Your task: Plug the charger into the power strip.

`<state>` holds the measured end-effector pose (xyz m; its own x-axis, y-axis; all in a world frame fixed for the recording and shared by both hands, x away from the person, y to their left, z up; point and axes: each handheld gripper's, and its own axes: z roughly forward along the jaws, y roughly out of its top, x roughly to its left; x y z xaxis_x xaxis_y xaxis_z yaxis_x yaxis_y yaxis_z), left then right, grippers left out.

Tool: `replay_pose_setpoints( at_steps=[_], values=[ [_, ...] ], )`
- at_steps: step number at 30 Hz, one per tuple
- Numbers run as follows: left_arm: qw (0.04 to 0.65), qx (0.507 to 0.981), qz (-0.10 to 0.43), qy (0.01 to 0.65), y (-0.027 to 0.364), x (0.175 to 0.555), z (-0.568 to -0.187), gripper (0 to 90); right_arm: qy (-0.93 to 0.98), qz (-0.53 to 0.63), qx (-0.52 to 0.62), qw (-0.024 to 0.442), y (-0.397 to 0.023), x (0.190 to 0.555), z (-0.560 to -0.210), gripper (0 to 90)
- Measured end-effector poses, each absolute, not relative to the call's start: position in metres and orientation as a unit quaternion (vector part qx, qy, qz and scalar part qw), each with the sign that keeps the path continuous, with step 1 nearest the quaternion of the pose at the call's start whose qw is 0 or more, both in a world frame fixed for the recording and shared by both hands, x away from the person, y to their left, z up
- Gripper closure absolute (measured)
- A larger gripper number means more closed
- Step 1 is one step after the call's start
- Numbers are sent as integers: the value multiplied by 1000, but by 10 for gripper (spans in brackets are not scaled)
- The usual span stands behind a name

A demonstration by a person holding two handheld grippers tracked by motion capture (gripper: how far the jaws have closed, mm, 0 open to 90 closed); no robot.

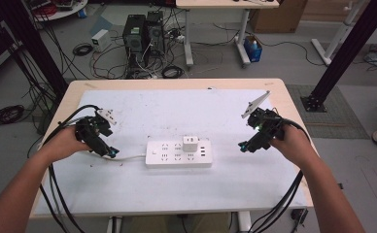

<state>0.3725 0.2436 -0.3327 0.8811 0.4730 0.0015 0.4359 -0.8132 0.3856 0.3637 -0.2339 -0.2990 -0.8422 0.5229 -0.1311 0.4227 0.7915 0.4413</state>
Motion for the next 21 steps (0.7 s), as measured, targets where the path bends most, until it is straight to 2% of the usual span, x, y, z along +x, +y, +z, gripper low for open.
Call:
replay_pose_setpoints(
  at_steps=[14, 21],
  values=[
    [185, 952, 55, 236, 249, 372, -331, 197, 939, 197, 255, 119, -226, 364, -303, 119],
    [193, 944, 62, 261, 252, 374, -336, 197, 934, 200, 270, 122, -233, 364, -309, 118]
  ],
)
